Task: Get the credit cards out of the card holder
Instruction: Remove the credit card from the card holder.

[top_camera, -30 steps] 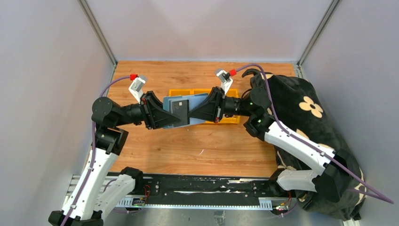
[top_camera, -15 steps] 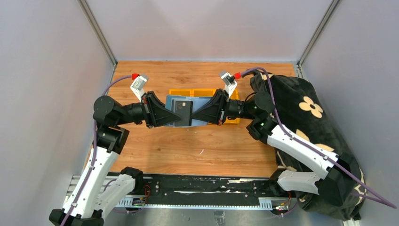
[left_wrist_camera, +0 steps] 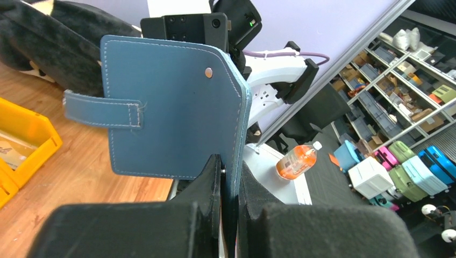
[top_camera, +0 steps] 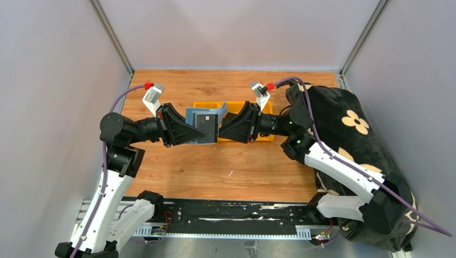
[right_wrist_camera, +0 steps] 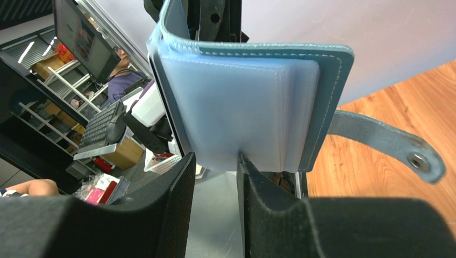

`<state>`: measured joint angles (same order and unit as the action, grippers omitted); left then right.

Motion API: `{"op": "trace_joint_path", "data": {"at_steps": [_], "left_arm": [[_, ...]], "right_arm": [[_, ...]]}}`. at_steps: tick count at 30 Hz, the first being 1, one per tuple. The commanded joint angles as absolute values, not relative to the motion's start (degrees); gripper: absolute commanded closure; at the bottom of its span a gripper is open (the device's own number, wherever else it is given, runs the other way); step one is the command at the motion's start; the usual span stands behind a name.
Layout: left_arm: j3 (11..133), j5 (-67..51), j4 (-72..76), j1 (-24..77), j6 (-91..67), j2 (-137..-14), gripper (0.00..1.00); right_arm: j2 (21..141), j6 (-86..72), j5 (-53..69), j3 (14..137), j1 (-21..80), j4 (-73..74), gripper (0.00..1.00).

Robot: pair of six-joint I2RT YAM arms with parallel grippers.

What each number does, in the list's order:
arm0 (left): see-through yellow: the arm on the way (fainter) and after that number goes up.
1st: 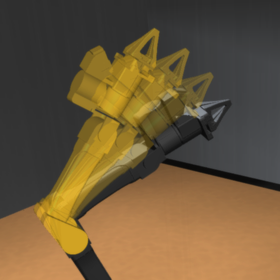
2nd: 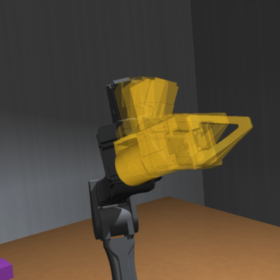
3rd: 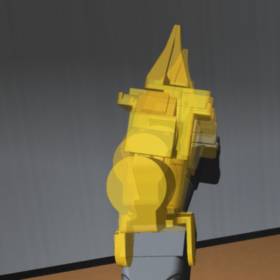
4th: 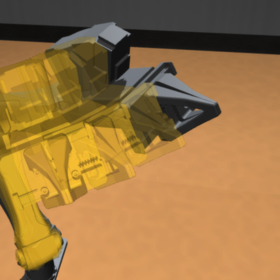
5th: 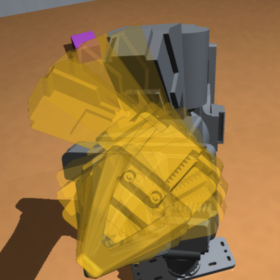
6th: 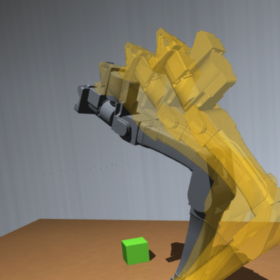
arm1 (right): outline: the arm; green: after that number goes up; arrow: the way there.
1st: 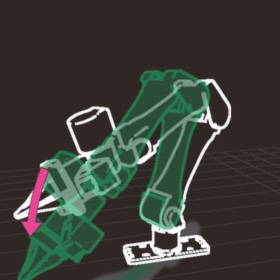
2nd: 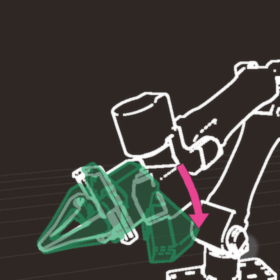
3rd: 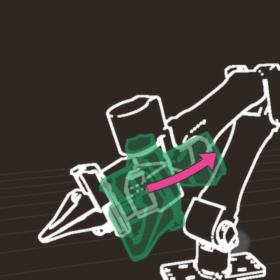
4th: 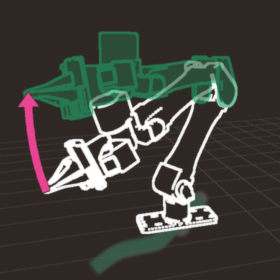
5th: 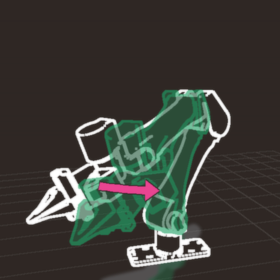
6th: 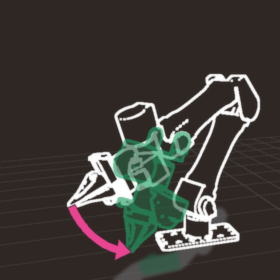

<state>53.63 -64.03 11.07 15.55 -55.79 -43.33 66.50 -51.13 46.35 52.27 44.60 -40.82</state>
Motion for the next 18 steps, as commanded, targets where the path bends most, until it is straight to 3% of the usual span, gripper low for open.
{"op": "trace_joint_path", "data": {"at_steps": [1, 11, 18], "left_arm": [[54.63, -65.01, 12.85, 15.73, -55.53, -42.63, 0.96], [56.26, -63.47, 4.48, 15.64, -47.99, -42.29, 0.98], [57.48, -62.06, 1.18, 15.38, -44.76, -42.56, 1.0]], "right_arm": [[67.78, -52.37, 47.01, 56.63, 44.22, -45.21, 0.62], [65.83, -49.84, 47.64, 58.0, 44.71, -40.9, 0.62], [61.93, -39.24, 47.76, 65.14, 44.62, -18.29, 0.62]]}}
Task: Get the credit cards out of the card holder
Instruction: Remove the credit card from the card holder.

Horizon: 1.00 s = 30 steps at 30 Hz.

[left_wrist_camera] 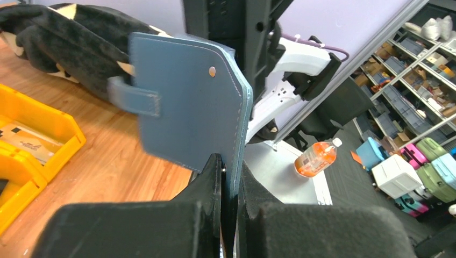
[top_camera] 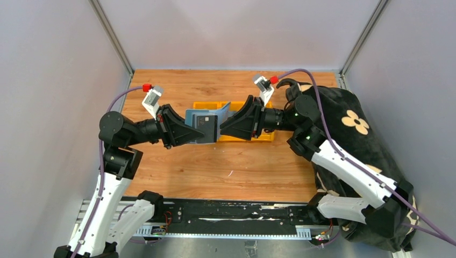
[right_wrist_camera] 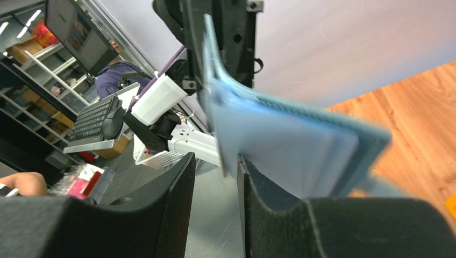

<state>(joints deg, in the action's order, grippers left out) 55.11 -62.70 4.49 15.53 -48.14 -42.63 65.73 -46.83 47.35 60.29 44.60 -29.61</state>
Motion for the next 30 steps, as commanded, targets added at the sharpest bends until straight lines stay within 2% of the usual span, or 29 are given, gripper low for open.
{"op": "trace_joint_path", "data": {"at_steps": [1, 5, 10, 13, 20, 25, 30], "left_arm": [[57.86, -61.79, -0.37, 15.38, -43.56, -42.55, 1.0], [58.12, -61.35, -3.24, 15.38, -41.18, -42.51, 1.0], [58.3, -61.61, -2.04, 15.38, -42.41, -42.86, 1.0], [58.43, -61.78, -1.94, 15.38, -42.6, -42.68, 1.0], [58.21, -62.32, -0.46, 15.38, -43.93, -42.38, 1.0], [57.72, -61.9, -0.53, 15.38, -43.53, -42.81, 0.99], [57.88, -60.52, -3.76, 15.34, -41.05, -43.07, 0.99]], "right_arm": [[60.96, -38.9, 47.76, 65.43, 44.64, -17.25, 0.62], [59.0, -39.0, 46.58, 65.73, 44.61, -17.46, 0.58], [62.59, -40.86, 47.25, 66.62, 44.58, -19.29, 0.55], [65.19, -41.22, 47.56, 66.95, 44.64, -20.21, 0.47], [68.2, -43.59, 48.44, 66.35, 44.72, -23.87, 0.44], [70.11, -46.94, 49.59, 65.71, 45.79, -29.6, 0.46], [72.22, -50.04, 49.95, 64.87, 46.85, -35.08, 0.61]]}}
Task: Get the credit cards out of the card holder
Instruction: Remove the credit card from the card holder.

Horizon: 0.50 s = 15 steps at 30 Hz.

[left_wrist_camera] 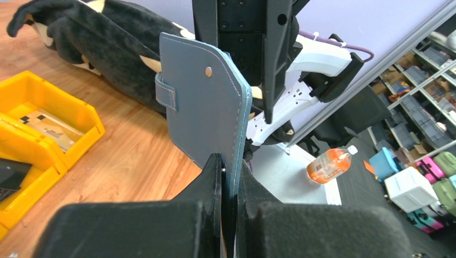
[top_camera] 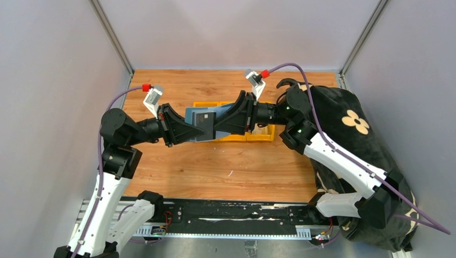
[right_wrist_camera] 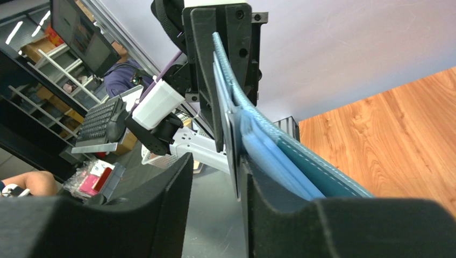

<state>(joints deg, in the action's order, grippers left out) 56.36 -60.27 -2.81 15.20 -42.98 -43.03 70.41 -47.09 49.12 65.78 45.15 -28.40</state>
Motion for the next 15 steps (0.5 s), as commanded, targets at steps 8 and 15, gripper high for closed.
{"op": "trace_joint_path", "data": {"at_steps": [8, 15], "left_arm": [[58.19, -59.77, -6.66, 15.38, -38.59, -43.14, 0.89], [56.75, -62.33, -1.46, 15.38, -42.8, -42.33, 0.83]], "right_arm": [[74.1, -48.33, 47.76, 65.5, 47.37, -31.55, 0.75], [73.5, -42.42, 40.2, 65.95, 48.46, -23.03, 0.84]]}}
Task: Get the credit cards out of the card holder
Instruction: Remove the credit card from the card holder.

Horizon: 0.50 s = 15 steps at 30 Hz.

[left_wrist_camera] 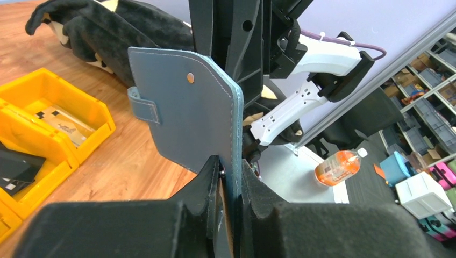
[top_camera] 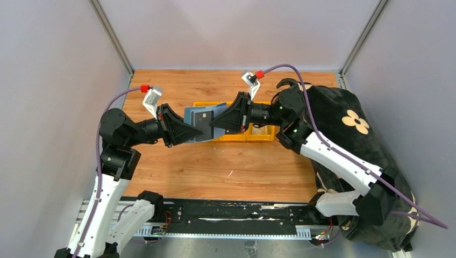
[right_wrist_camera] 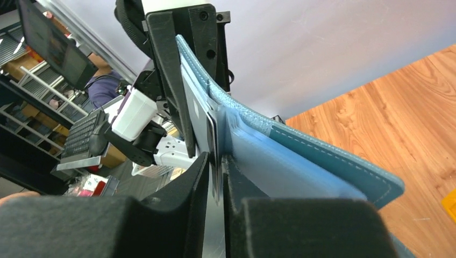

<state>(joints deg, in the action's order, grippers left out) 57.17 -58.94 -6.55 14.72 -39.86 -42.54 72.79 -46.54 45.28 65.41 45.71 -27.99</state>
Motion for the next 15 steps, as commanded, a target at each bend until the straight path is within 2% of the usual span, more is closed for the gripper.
{"op": "trace_joint_path", "data": {"at_steps": [1, 3, 7, 15], "left_arm": [[56.51, -62.58, -0.71, 15.38, -43.36, -42.29, 0.82], [56.26, -63.03, -0.27, 15.38, -44.22, -42.26, 0.78], [55.46, -64.45, 4.21, 15.38, -47.71, -41.86, 0.7], [53.99, -65.47, 13.4, 15.38, -56.42, -41.81, 0.8]], "right_arm": [[73.44, -42.63, 39.95, 65.57, 48.5, -23.56, 0.89], [73.43, -43.53, 40.4, 64.77, 48.52, -25.35, 0.99], [72.47, -46.79, 42.8, 61.64, 48.43, -32.65, 1.0], [70.79, -52.83, 46.35, 55.94, 48.25, -47.91, 1.0]]}}
